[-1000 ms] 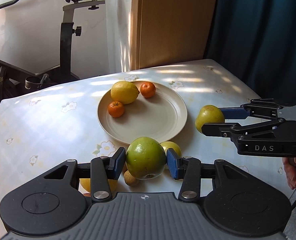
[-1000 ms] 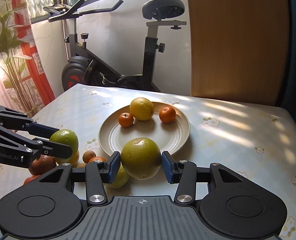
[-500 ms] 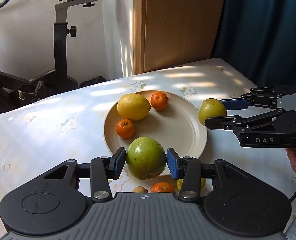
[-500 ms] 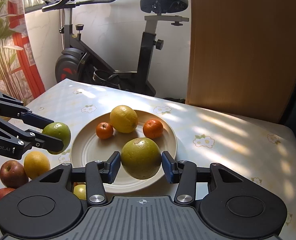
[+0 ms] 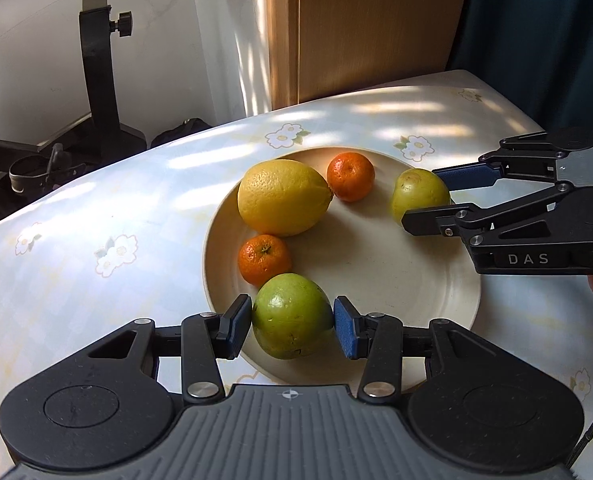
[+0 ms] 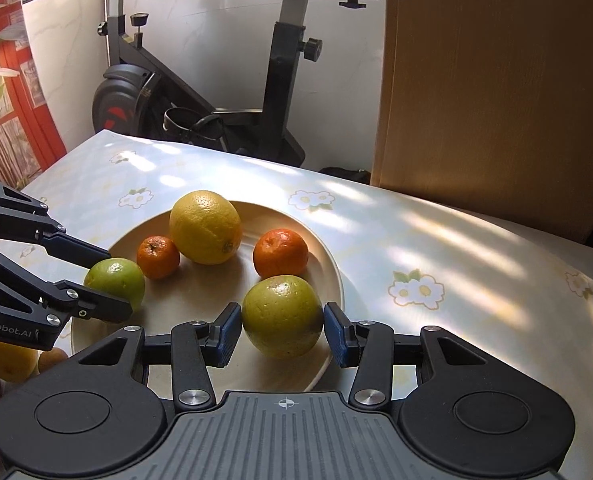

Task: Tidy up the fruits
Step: 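Carry the green apple over the plate with the left gripper while the right gripper carries the pomelo, then lower the green apple onto the plate and open the left gripper while the right gripper releases the pomelo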

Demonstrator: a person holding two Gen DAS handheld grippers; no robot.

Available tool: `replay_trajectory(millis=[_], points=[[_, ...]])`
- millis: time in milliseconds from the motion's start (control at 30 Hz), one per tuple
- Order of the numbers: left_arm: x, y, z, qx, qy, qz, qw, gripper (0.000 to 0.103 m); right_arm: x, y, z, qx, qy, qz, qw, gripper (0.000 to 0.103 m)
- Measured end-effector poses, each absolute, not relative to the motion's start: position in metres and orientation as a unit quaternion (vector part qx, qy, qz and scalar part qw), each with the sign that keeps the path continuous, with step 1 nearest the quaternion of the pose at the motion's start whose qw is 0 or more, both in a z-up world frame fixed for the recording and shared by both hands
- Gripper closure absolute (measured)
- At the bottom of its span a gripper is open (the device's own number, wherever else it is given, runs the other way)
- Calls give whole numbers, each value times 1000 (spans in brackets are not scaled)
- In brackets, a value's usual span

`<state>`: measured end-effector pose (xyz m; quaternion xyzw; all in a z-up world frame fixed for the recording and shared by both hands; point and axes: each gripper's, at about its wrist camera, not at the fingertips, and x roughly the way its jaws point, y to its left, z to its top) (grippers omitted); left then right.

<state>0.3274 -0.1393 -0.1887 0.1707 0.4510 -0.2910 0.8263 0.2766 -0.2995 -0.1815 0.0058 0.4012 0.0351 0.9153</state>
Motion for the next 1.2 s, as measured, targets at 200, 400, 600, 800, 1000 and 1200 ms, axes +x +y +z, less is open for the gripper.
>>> replay_trajectory(millis=[200, 400, 600, 800, 1000, 1200], points=[[329, -142, -189, 186, 438, -293, 829, 55, 283, -297, -185, -11, 399, 36, 916, 61], [336, -138, -190, 184, 428, -275, 841, 55, 284, -295, -185, -12, 395, 32, 918, 61], [338, -136, -191, 164, 429, -270, 846, 53, 281, -297, -181, 2, 386, 23, 922, 60], [338, -129, -186, 135, 423, -262, 857, 50, 268, -298, -170, 14, 376, 23, 926, 60], [324, -112, -168, 91, 410, -265, 868, 47, 243, -294, -155, 37, 353, 22, 935, 60], [295, -94, -148, 92, 384, -262, 881, 47, 215, -282, -145, 47, 335, 19, 941, 60]])
